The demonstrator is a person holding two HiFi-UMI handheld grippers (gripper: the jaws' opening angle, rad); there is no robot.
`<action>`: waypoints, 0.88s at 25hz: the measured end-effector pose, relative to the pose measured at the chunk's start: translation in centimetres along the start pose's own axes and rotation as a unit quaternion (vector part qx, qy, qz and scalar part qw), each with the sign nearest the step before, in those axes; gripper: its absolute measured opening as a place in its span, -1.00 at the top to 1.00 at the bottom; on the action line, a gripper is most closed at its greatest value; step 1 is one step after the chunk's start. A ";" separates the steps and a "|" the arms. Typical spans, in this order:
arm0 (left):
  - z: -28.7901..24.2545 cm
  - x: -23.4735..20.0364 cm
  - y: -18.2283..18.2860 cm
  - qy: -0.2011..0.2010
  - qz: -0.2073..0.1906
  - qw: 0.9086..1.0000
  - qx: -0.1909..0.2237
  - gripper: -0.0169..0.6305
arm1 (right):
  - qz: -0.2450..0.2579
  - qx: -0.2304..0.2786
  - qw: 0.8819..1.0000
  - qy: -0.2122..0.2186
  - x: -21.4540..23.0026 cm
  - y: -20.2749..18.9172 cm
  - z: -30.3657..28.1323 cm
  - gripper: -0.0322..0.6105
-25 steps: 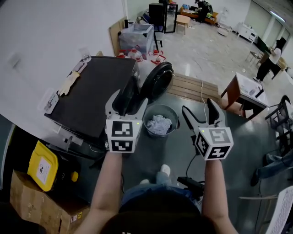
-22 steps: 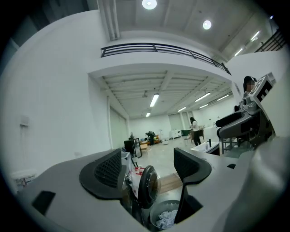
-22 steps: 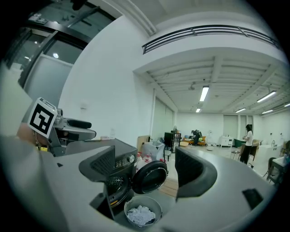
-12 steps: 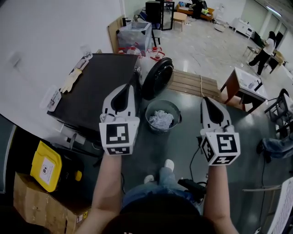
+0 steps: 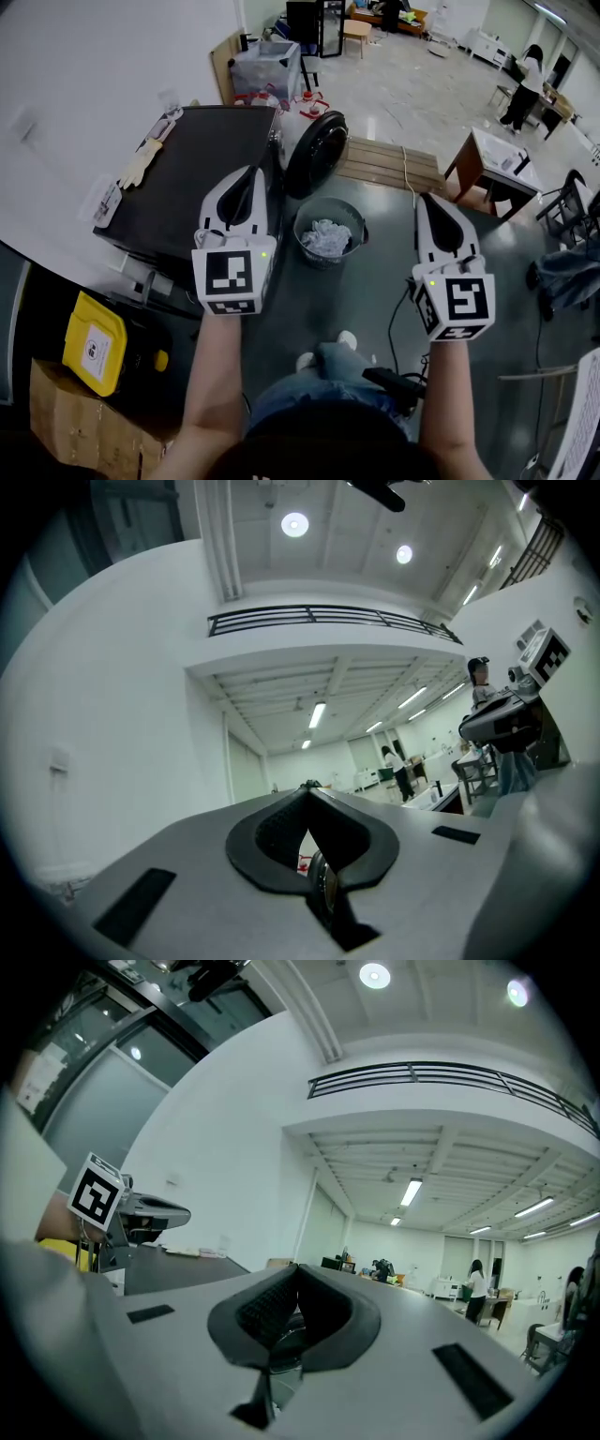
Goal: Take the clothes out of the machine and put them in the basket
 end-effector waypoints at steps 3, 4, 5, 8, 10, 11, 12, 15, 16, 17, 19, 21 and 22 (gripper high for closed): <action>0.0 0.1 0.3 0.002 -0.005 1.000 0.000 0.95 | 0.016 0.003 1.000 0.005 0.0 0.1 0.0 0.90; -0.1 0.1 0.4 0.003 -0.007 1.000 -0.001 0.95 | 0.019 0.004 1.000 0.007 0.1 0.1 -0.1 0.90; -0.1 0.0 0.5 0.004 -0.007 1.000 -0.001 0.95 | 0.020 0.004 1.000 0.008 0.1 0.1 -0.2 0.90; -0.5 -0.1 0.8 0.012 -0.005 1.000 0.000 0.95 | 0.025 0.003 1.000 0.011 0.6 0.2 -0.4 0.90; -0.8 -0.1 1.0 0.017 -0.004 1.000 0.000 0.95 | 0.030 0.000 0.999 0.010 1.1 0.2 -0.6 0.90; -1.0 0.0 1.1 0.019 -0.003 1.000 0.000 0.95 | 0.032 -0.002 0.999 0.011 1.4 0.2 -0.7 0.90; -1.1 0.0 1.3 0.021 -0.003 1.000 0.000 0.95 | 0.033 -0.004 0.999 0.013 1.6 0.3 -0.8 0.90; -1.3 0.4 1.7 0.025 -0.002 1.000 0.003 0.95 | 0.035 -0.007 0.999 0.015 2.4 0.3 -0.9 0.90; -1.3 0.5 1.7 0.027 -0.002 1.000 0.003 0.95 | 0.039 -0.008 0.999 0.016 2.6 0.3 -0.9 0.90; -1.4 0.5 1.8 0.031 -0.001 1.000 0.003 0.95 | 0.042 -0.007 0.999 0.017 2.8 0.4 -0.9 0.90; -1.6 0.4 1.9 0.039 -0.001 0.999 0.003 0.95 | 0.045 -0.004 0.999 0.022 3.1 0.5 -1.0 0.90; -1.6 0.2 2.0 0.047 -0.001 0.999 0.002 0.95 | 0.045 -0.001 0.999 0.024 3.3 0.4 -1.2 0.90; -1.7 0.2 2.0 0.049 -0.001 0.999 0.002 0.95 | 0.045 0.000 0.999 0.024 3.5 0.4 -1.3 0.90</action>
Point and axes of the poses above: the fingertips, and each gripper's own axes: z backward along the fingers, x to its right, y out of its top, the point moved 10 cm from there along z, backward along the fingers, and after that the axes turned 5 degrees about x, right-handed, at the moved point
